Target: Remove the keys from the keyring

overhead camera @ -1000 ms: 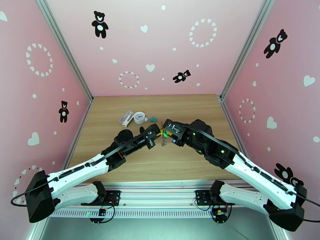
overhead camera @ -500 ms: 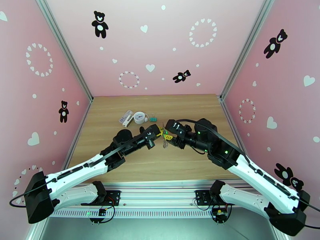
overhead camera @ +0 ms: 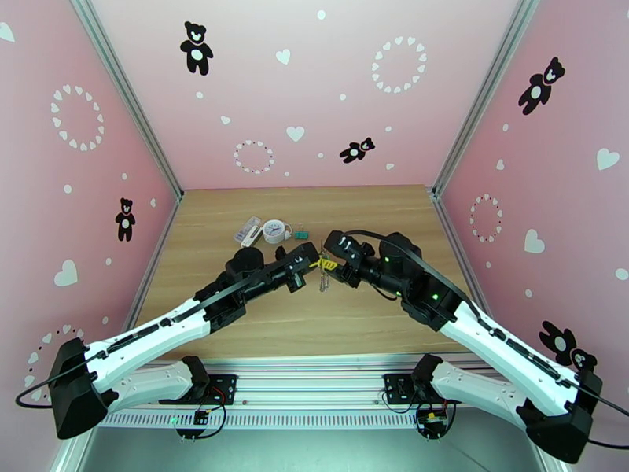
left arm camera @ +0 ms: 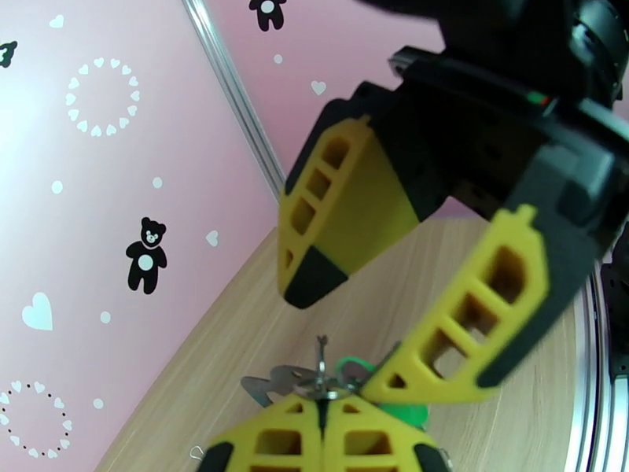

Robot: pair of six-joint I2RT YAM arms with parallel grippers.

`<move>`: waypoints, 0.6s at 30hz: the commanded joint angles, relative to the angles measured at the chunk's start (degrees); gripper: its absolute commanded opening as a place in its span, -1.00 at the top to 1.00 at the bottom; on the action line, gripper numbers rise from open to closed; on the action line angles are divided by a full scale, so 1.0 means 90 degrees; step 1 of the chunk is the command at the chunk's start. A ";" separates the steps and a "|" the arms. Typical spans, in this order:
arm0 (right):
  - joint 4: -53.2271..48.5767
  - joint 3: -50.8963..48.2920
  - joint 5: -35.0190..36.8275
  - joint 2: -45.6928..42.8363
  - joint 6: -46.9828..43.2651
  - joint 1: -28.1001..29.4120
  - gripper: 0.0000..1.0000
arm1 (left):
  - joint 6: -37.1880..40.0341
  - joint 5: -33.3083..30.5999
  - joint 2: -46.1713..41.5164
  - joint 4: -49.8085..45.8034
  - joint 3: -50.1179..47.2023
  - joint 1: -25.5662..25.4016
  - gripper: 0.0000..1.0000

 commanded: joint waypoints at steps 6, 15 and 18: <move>0.0133 -0.0409 -0.1346 -0.0478 0.0400 -0.0542 0.14 | 0.0842 -0.0188 -0.0093 -0.1040 0.0544 -0.0065 1.00; 0.1037 -0.0933 -0.1918 -0.0580 0.1758 -0.0558 0.14 | 0.1130 -0.0387 0.0156 -0.1409 0.0964 -0.0060 1.00; 0.1122 -0.0915 -0.2068 -0.0494 0.1900 -0.0562 0.17 | 0.1119 -0.0380 0.0231 -0.1451 0.1054 -0.0065 1.00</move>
